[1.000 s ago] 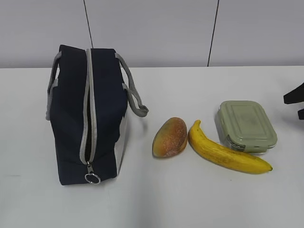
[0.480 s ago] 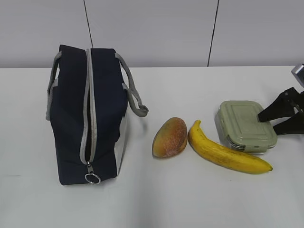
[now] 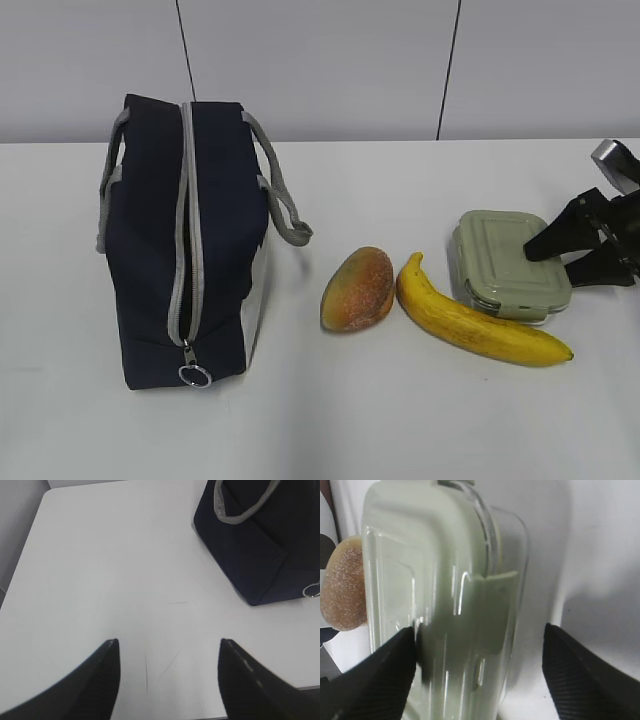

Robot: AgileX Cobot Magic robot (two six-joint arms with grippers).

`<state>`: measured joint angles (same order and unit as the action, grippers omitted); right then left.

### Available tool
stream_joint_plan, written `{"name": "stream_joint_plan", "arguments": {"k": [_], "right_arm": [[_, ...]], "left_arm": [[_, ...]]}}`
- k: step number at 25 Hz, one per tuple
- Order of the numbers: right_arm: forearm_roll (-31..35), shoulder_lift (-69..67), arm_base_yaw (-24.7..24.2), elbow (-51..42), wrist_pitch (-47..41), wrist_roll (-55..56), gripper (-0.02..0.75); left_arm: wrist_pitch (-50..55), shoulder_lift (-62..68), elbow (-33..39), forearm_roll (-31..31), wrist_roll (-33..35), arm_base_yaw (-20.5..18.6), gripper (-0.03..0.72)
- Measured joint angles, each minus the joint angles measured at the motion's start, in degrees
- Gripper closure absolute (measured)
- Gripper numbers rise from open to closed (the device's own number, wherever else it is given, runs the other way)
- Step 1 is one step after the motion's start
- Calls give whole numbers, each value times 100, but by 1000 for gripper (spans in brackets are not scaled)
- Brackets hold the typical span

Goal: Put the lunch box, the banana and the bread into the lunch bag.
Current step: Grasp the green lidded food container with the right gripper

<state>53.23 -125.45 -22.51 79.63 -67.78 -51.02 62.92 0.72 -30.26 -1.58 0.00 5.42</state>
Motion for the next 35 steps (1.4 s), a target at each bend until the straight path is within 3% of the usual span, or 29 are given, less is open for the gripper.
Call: {"name": "stream_joint_plan", "arguments": {"k": [12, 22, 35], "right_arm": [[498, -2, 87, 0, 0, 11, 180], [229, -2, 87, 0, 0, 22, 194], [327, -2, 87, 0, -17, 80, 365]], "left_arm": [[0, 0, 0, 0, 0, 0, 228], [0, 0, 0, 0, 0, 0, 231], [0, 0, 0, 0, 0, 0, 239]]}}
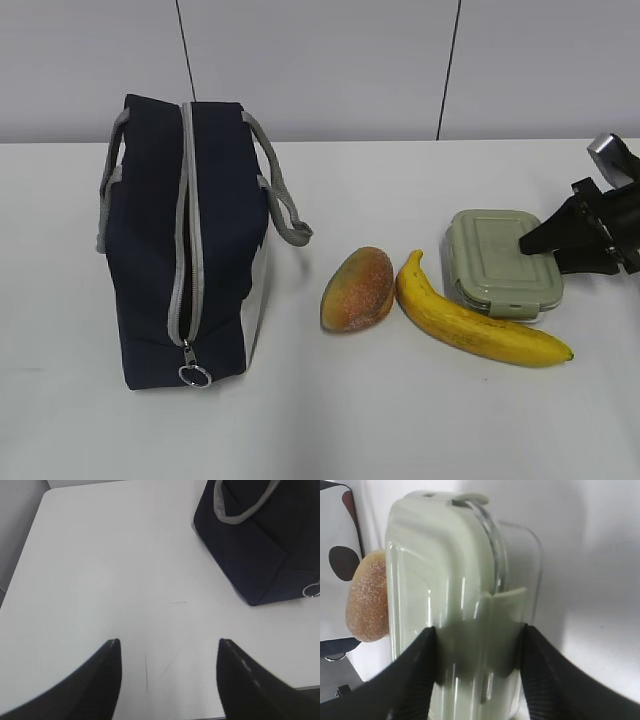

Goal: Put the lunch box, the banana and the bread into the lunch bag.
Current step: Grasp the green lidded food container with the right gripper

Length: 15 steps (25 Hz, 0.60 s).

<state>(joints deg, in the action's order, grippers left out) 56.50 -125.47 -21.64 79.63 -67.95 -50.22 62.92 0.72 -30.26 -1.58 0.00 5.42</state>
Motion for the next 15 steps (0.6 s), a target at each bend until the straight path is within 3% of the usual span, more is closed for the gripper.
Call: {"name": "stream_joint_plan", "arguments": {"k": [10, 15], "right_arm": [[12, 0, 0, 0, -9, 34, 377], [1, 0, 0, 0, -9, 292, 379]], "left_arm": [[0, 0, 0, 0, 0, 0, 254], [0, 0, 0, 0, 0, 0, 295]]}}
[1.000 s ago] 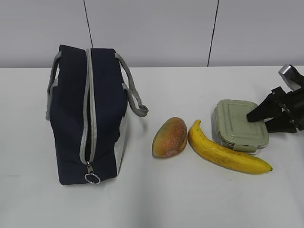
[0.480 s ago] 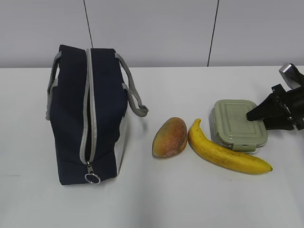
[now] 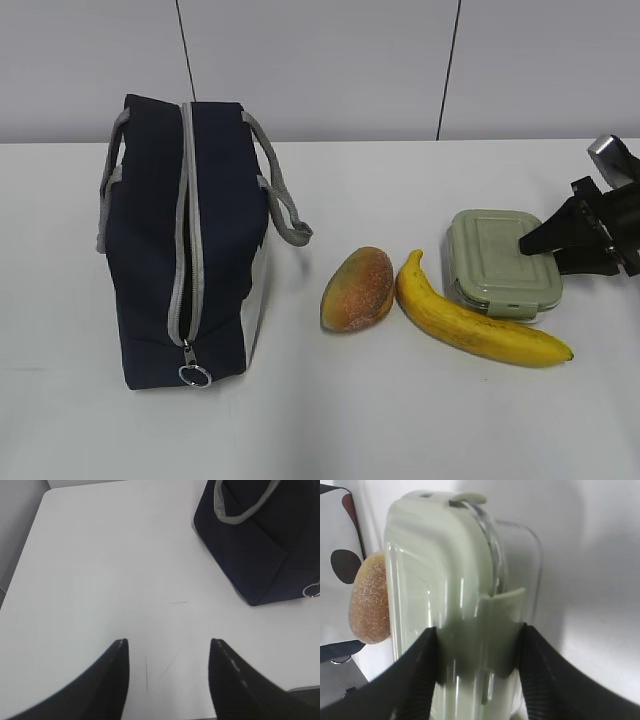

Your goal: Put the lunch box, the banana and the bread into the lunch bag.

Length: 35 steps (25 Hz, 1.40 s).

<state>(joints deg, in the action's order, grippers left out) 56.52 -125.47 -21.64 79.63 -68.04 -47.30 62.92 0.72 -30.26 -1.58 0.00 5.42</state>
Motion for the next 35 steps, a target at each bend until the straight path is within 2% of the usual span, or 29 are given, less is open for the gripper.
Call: {"name": "stream_joint_plan", "arguments": {"k": [23, 28, 35], "right_arm": [[-537, 679, 9, 0, 125, 988, 380], [-562, 882, 98, 0, 125, 1172, 380], [-552, 1199, 565, -10, 125, 1381, 380]], "left_arm": [[-13, 353, -57, 0, 0, 0, 345], [-13, 976, -603, 334, 0, 0, 351], [165, 2216, -1365, 1368, 0, 0, 352]]}}
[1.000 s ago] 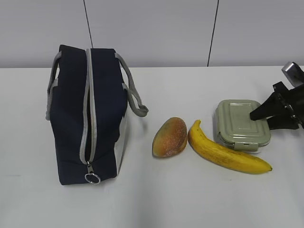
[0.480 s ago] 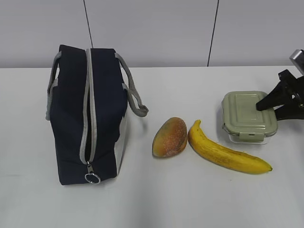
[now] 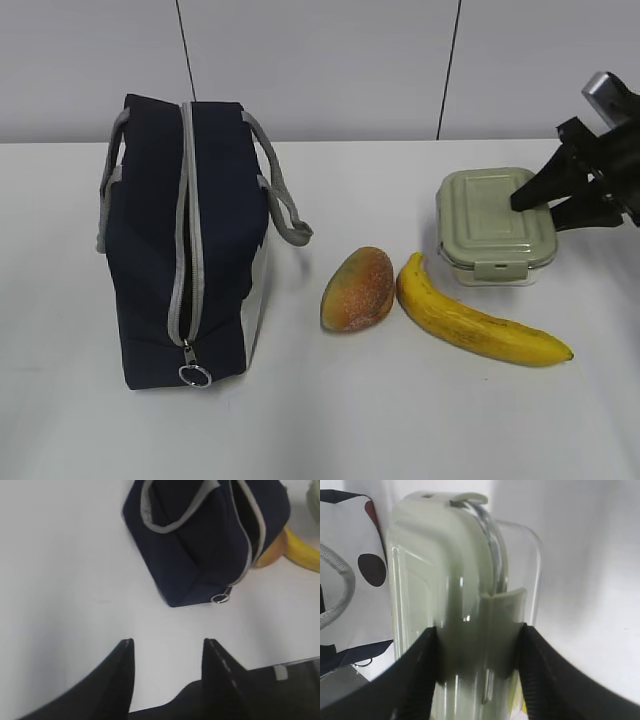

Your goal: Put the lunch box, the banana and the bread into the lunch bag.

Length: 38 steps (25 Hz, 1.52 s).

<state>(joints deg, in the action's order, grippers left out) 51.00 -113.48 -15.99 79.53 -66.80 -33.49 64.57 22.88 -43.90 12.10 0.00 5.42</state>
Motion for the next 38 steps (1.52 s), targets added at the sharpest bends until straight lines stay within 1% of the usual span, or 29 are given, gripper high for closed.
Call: {"name": "stream_joint_plan", "arguments": {"k": [2, 5, 9, 11, 21, 24, 30, 33, 38], "right_arm": [[0, 68, 132, 0, -11, 86, 380], [0, 223, 327, 0, -21, 138, 381], [37, 449, 525, 0, -55, 218, 381], [79, 550, 579, 0, -77, 255, 381], [414, 854, 690, -9, -130, 426, 381], [440, 859, 690, -9, -130, 496, 381], [610, 859, 690, -11, -130, 530, 381], [614, 859, 690, -11, -130, 532, 381], [614, 917, 690, -21, -130, 542, 381]], "left_arm": [[12, 390, -197, 306, 0, 0, 352], [55, 931, -450, 605, 0, 0, 341], [104, 1583, -674, 805, 0, 0, 294], [141, 1869, -790, 910, 0, 0, 283], [519, 3352, -1657, 1247, 0, 14, 276], [532, 3783, -1910, 1285, 0, 198, 276], [141, 4685, -2157, 1239, -111, 766, 276], [-149, 5171, -2323, 1218, -133, 906, 276], [-345, 5954, -2785, 1218, -144, 959, 276]]}}
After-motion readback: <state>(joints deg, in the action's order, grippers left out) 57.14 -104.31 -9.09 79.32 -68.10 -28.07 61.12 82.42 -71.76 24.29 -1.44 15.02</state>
